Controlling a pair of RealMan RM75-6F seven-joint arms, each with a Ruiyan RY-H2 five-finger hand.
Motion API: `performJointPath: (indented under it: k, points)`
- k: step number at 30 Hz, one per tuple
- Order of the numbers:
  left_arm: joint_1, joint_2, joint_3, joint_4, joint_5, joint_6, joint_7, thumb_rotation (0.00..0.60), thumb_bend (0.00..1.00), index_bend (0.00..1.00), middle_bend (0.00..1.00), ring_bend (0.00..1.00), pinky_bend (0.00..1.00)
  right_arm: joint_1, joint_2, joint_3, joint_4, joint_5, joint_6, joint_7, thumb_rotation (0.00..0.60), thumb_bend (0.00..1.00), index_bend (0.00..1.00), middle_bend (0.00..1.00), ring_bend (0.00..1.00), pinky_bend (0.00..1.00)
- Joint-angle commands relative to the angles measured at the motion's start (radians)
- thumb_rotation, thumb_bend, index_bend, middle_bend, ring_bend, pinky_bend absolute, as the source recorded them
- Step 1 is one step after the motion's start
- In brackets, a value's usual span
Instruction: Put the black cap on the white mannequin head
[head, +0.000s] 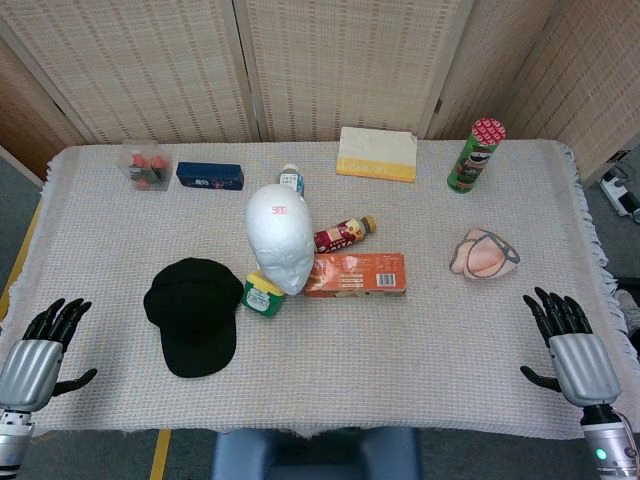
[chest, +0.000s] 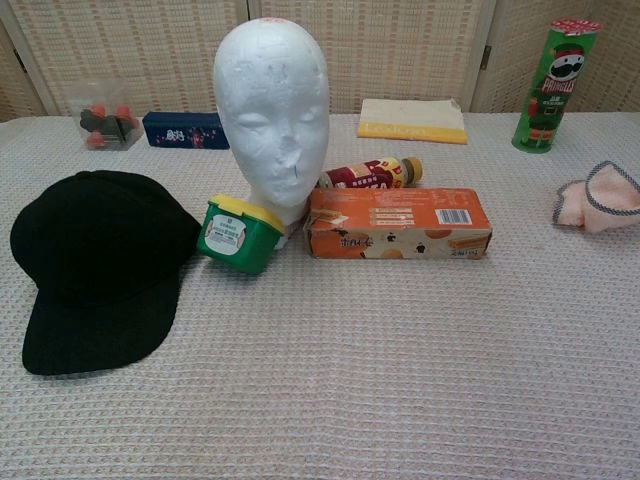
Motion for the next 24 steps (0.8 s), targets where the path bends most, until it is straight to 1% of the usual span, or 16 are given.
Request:
performJointPath:
  k: [1, 5, 7, 9, 10, 12, 14, 15, 16, 17, 20, 22, 24]
  points:
    - [-0.001, -0.003, 0.008, -0.001, 0.011, -0.002, -0.01, 0.6, 0.16, 0.13, 0.13, 0.02, 0.18, -0.001, -0.002, 0.001, 0.003, -0.003, 0.004, 0.0, 0.6, 0.0, 0.0, 0.0, 0.0, 0.0]
    - [-0.004, -0.026, 0.04, 0.006, 0.064, -0.004, -0.04, 0.6, 0.16, 0.15, 0.14, 0.03, 0.19, -0.003, -0.004, 0.004, 0.004, 0.0, 0.009, -0.001, 0.6, 0.0, 0.0, 0.0, 0.0, 0.0]
    - [0.0, -0.059, 0.066, 0.037, 0.115, 0.011, -0.066, 0.6, 0.16, 0.17, 0.19, 0.07, 0.24, -0.004, -0.006, 0.005, 0.005, 0.0, 0.012, -0.004, 0.6, 0.0, 0.0, 0.0, 0.0, 0.0]
    - [0.001, -0.091, 0.093, 0.08, 0.161, 0.017, -0.084, 0.6, 0.16, 0.19, 0.26, 0.12, 0.32, -0.004, -0.007, 0.004, 0.005, 0.0, 0.011, -0.008, 0.6, 0.0, 0.0, 0.0, 0.0, 0.0]
    - [0.002, -0.119, 0.108, 0.115, 0.19, 0.027, -0.106, 0.6, 0.16, 0.21, 0.31, 0.17, 0.38, -0.004, -0.008, 0.003, 0.006, -0.001, 0.011, -0.014, 0.6, 0.0, 0.0, 0.0, 0.0, 0.0]
    - [0.005, -0.176, 0.12, 0.181, 0.23, 0.059, -0.151, 0.6, 0.16, 0.27, 0.44, 0.3, 0.52, -0.004, -0.01, 0.001, 0.008, -0.001, 0.008, -0.02, 0.6, 0.0, 0.0, 0.0, 0.0, 0.0]
    - [0.006, -0.257, 0.124, 0.285, 0.263, 0.101, -0.219, 0.6, 0.19, 0.41, 0.65, 0.49, 0.71, -0.004, -0.011, -0.001, 0.005, 0.001, 0.005, -0.029, 0.6, 0.0, 0.0, 0.0, 0.0, 0.0]
    - [0.006, -0.288, 0.128, 0.325, 0.273, 0.109, -0.246, 0.6, 0.2, 0.46, 0.71, 0.55, 0.76, -0.004, -0.012, -0.001, 0.004, 0.002, 0.004, -0.032, 0.6, 0.0, 0.0, 0.0, 0.0, 0.0]
    - [0.003, -0.325, 0.132, 0.377, 0.286, 0.121, -0.272, 0.6, 0.21, 0.52, 0.8, 0.63, 0.82, -0.004, -0.013, -0.001, 0.003, 0.004, 0.002, -0.037, 0.6, 0.0, 0.0, 0.0, 0.0, 0.0]
    - [0.001, -0.352, 0.132, 0.415, 0.296, 0.134, -0.286, 0.6, 0.22, 0.55, 0.86, 0.68, 0.86, -0.004, -0.014, -0.001, 0.003, 0.006, 0.0, -0.04, 0.6, 0.0, 0.0, 0.0, 0.0, 0.0]
    - [-0.004, -0.446, 0.128, 0.546, 0.331, 0.194, -0.311, 0.6, 0.22, 0.58, 0.98, 0.8, 0.95, -0.003, -0.014, 0.0, 0.003, 0.017, -0.008, -0.046, 0.6, 0.0, 0.0, 0.0, 0.0, 0.0]
    - [-0.004, -0.5, 0.124, 0.622, 0.341, 0.23, -0.33, 0.6, 0.23, 0.58, 1.0, 0.87, 0.98, -0.002, -0.014, 0.002, 0.003, 0.023, -0.01, -0.049, 0.6, 0.0, 0.0, 0.0, 0.0, 0.0]
    - [-0.004, -0.517, 0.123, 0.647, 0.343, 0.24, -0.338, 0.6, 0.23, 0.58, 1.0, 0.9, 1.0, -0.002, -0.014, 0.002, 0.003, 0.025, -0.011, -0.05, 0.6, 0.0, 0.0, 0.0, 0.0, 0.0]
